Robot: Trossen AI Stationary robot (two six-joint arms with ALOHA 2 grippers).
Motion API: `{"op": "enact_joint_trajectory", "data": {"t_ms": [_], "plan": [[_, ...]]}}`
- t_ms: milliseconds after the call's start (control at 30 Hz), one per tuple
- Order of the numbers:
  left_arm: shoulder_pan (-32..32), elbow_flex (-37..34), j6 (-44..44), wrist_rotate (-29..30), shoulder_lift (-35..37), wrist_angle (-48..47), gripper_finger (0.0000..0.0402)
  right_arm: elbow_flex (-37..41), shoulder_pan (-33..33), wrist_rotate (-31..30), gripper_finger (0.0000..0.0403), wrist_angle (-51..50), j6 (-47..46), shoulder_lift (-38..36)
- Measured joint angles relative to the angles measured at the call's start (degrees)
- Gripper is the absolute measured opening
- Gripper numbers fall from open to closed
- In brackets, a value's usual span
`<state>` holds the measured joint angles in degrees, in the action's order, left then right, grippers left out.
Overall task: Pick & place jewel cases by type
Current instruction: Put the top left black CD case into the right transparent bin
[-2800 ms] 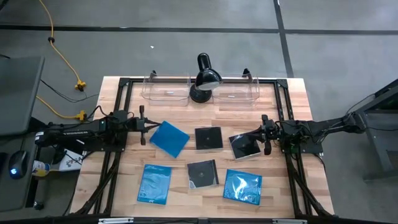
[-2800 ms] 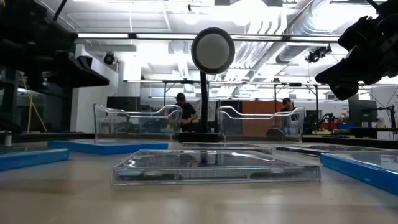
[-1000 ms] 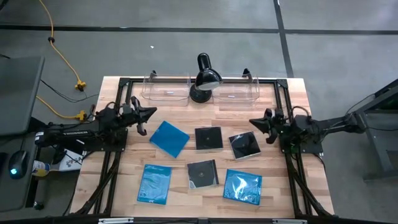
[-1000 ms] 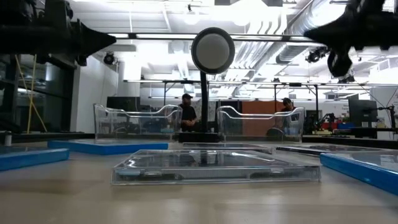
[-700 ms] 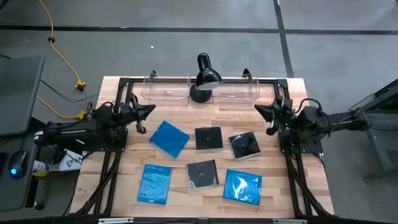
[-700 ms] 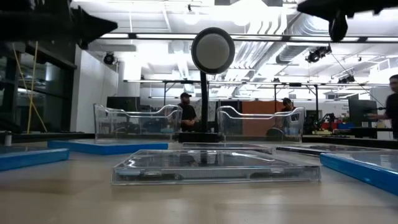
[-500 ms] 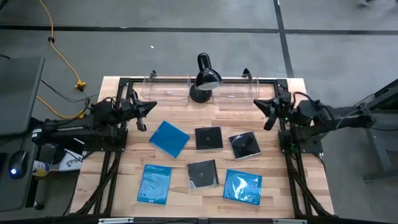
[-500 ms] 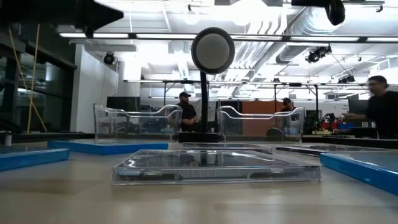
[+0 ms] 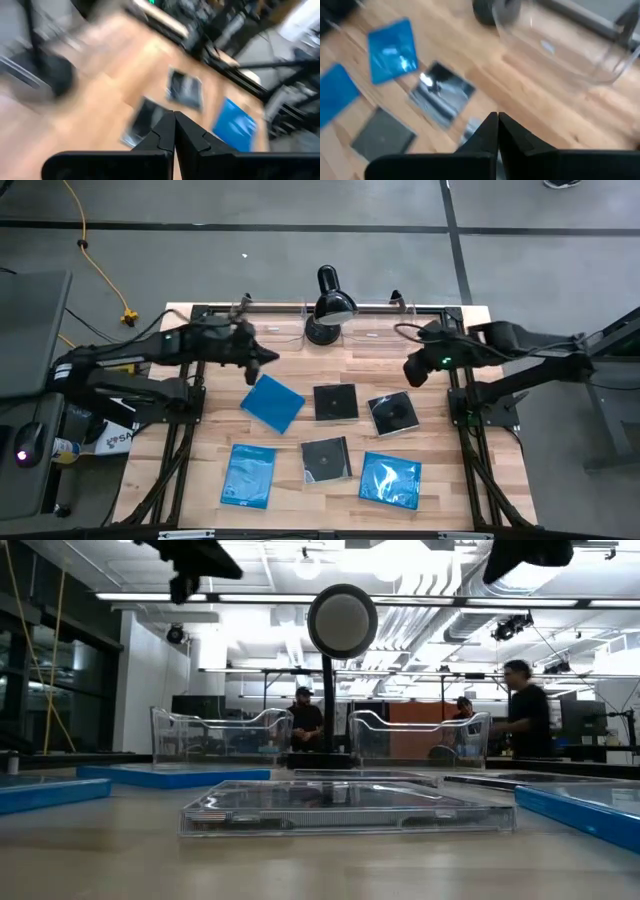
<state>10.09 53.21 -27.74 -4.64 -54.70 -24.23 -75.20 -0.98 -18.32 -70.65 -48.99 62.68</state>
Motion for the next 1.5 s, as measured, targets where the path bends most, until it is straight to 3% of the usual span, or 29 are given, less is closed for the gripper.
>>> {"op": "enact_joint_trajectory", "data": {"t_ms": [133, 233, 300, 433, 567, 667, 833, 1000, 1333, 1500], "plan": [[-0.1, 0.4, -2.0, -8.5, -7.2, 5.0, 0.0, 3.1, 1.1, 3.1, 0.0, 1.5, 0.3, 2.8], [-0.8, 0.3, -3.0, -6.8, -11.5, 4.2, 0.0, 8.6, 1.6, 7.6, 0.0, 6.9, -1.5, 3.8], [-0.7, 0.3, -3.1, -6.5, -13.5, 4.6, 0.0, 13.2, 1.7, 11.0, 0.0002, 13.0, -3.2, 3.8], [-0.2, -0.7, -1.2, -6.9, -15.9, 7.9, 0.0, 22.3, 1.7, 11.4, 0.0015, 28.6, -7.4, 2.8], [2.5, -7.2, -3.3, -12.0, -16.8, 14.2, 0.0, 30.1, 2.3, 12.5, 0.0038, 42.0, -11.0, 2.6], [4.7, -15.1, -7.0, -13.9, -16.8, 24.7, 0.0, 34.6, 3.0, 12.5, 0.0058, 48.0, -13.0, 2.6], [8.5, -28.8, -18.7, -18.6, -17.8, 50.7, 0.0008, 39.5, 4.1, 12.9, 0.0083, 54.0, -15.4, 2.6], [10.0, -34.0, -24.1, -17.7, -18.9, 61.0, 0.0051, 41.7, 5.0, 13.0, 0.01, 59.4, -14.2, 2.6], [9.8, -31.8, -23.1, -14.6, -19.1, 59.6, 0.0195, 41.7, 8.1, 12.8, 0.016, 62.0, -6.5, 2.6], [9.7, -31.7, -23.1, -14.3, -19.8, 60.1, 0.0243, 41.7, 10.2, 13.7, 0.0203, 61.1, -6.2, 2.6]]}}
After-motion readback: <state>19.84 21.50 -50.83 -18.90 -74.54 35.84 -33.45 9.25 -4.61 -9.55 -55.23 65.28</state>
